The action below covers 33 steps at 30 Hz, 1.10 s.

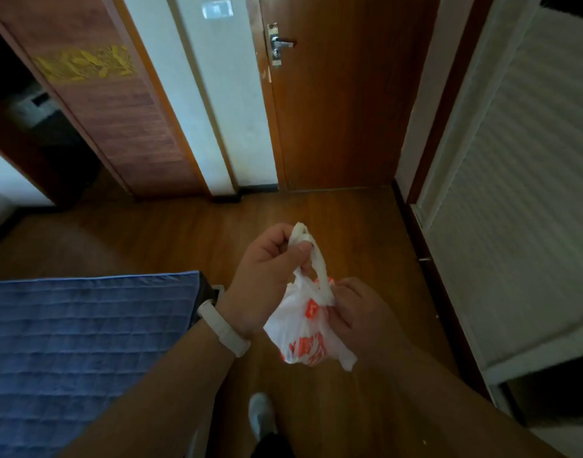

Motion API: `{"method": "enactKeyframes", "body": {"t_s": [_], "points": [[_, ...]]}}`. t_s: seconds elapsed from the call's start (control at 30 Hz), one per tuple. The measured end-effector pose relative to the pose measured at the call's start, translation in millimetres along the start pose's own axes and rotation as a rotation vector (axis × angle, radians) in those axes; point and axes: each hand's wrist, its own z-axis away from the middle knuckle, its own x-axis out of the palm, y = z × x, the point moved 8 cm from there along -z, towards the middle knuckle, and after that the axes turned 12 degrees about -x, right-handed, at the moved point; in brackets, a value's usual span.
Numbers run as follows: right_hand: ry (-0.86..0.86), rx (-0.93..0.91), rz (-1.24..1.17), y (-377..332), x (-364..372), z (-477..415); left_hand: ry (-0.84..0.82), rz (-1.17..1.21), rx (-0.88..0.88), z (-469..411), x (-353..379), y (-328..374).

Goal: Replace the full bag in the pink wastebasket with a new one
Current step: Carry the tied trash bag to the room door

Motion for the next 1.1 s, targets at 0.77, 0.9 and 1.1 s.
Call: {"method": "enactKeyframes", "body": {"t_s": [0.77, 0.9, 1.1], "points": [[-0.032, 0.117, 0.180, 64, 157, -347, 0.025, 0.047, -0.050, -283, -294, 22], [-0.089, 0.086, 0.141, 87, 178, -389, 0.041, 0.016, -0.064, -326, -318, 20], [-0.109, 0.067, 0.057, 150, 218, -474, 0.094, -0.013, -0.099, -417, -358, 19]]}}
